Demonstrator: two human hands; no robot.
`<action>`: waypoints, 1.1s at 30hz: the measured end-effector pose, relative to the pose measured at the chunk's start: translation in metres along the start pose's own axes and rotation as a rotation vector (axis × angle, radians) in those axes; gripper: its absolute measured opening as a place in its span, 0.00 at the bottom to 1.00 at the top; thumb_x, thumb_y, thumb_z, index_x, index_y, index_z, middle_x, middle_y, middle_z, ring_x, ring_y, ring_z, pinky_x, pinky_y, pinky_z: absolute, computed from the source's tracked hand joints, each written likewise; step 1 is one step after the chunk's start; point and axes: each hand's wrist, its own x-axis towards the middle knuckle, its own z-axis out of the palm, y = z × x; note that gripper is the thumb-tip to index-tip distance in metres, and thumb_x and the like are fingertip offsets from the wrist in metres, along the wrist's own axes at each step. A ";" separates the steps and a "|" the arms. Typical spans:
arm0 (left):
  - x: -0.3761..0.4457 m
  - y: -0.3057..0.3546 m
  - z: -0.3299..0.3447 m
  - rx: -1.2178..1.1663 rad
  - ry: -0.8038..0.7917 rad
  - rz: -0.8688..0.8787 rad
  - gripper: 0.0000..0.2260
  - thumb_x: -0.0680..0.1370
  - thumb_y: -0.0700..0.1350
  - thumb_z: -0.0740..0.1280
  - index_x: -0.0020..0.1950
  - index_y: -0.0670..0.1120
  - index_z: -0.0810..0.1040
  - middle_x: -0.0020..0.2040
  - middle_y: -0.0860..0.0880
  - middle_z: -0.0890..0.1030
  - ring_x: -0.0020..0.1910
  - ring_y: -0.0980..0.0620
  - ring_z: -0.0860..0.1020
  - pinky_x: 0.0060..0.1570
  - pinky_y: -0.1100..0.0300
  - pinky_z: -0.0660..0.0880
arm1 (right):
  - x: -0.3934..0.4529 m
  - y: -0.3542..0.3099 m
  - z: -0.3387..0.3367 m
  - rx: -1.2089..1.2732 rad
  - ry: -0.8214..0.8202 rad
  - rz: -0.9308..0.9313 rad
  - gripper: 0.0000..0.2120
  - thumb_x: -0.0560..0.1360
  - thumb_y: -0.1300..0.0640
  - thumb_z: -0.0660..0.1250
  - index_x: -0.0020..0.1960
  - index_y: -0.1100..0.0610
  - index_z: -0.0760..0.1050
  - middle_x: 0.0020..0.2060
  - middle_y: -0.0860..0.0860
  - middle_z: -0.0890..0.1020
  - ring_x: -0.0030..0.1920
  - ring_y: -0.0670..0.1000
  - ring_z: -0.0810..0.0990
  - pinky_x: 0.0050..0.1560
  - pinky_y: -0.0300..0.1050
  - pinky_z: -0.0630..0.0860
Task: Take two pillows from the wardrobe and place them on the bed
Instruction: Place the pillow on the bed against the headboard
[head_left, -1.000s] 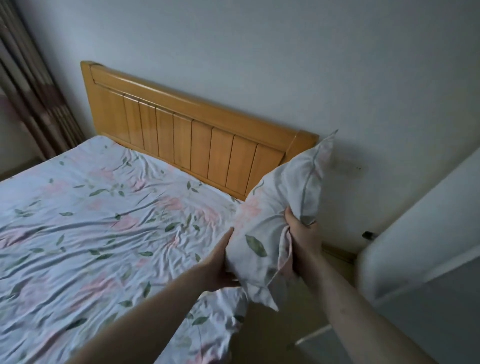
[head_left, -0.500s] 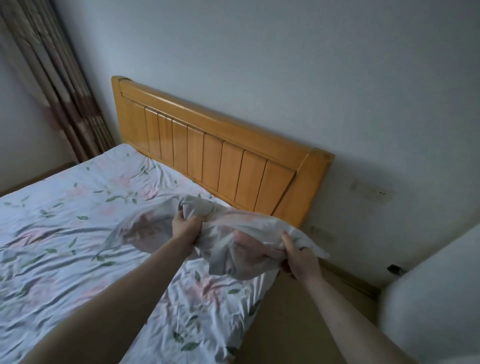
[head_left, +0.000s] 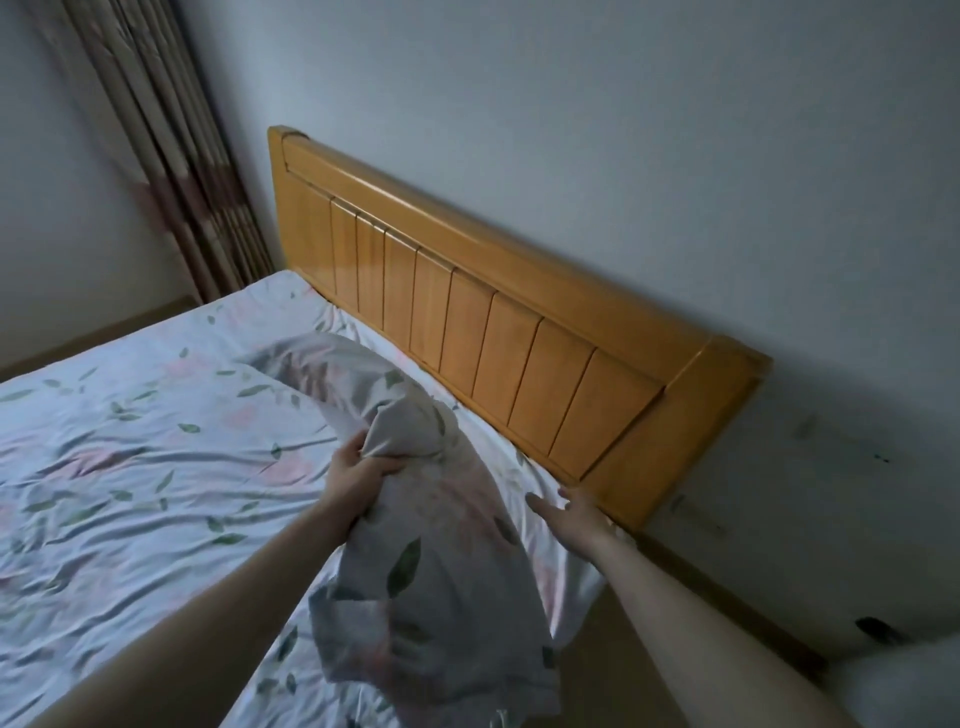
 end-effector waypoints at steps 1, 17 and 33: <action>0.011 -0.001 -0.002 0.012 -0.015 0.002 0.16 0.66 0.41 0.76 0.51 0.57 0.83 0.49 0.52 0.86 0.51 0.48 0.83 0.56 0.46 0.80 | 0.016 0.000 0.005 -0.003 -0.025 0.025 0.51 0.68 0.22 0.63 0.81 0.51 0.60 0.79 0.54 0.65 0.77 0.60 0.66 0.75 0.60 0.67; 0.098 -0.045 0.010 0.092 -0.059 -0.124 0.25 0.63 0.38 0.76 0.60 0.47 0.81 0.50 0.48 0.87 0.50 0.50 0.85 0.43 0.61 0.81 | 0.171 -0.037 0.020 0.366 -0.082 0.069 0.28 0.69 0.43 0.76 0.65 0.54 0.81 0.56 0.54 0.85 0.55 0.58 0.84 0.61 0.58 0.81; 0.227 -0.196 0.082 0.263 0.116 -0.344 0.28 0.64 0.42 0.80 0.60 0.52 0.74 0.55 0.50 0.82 0.50 0.51 0.82 0.49 0.58 0.82 | 0.383 -0.067 0.045 -0.022 -0.008 -0.351 0.31 0.79 0.52 0.70 0.79 0.50 0.65 0.75 0.48 0.71 0.76 0.54 0.70 0.76 0.51 0.67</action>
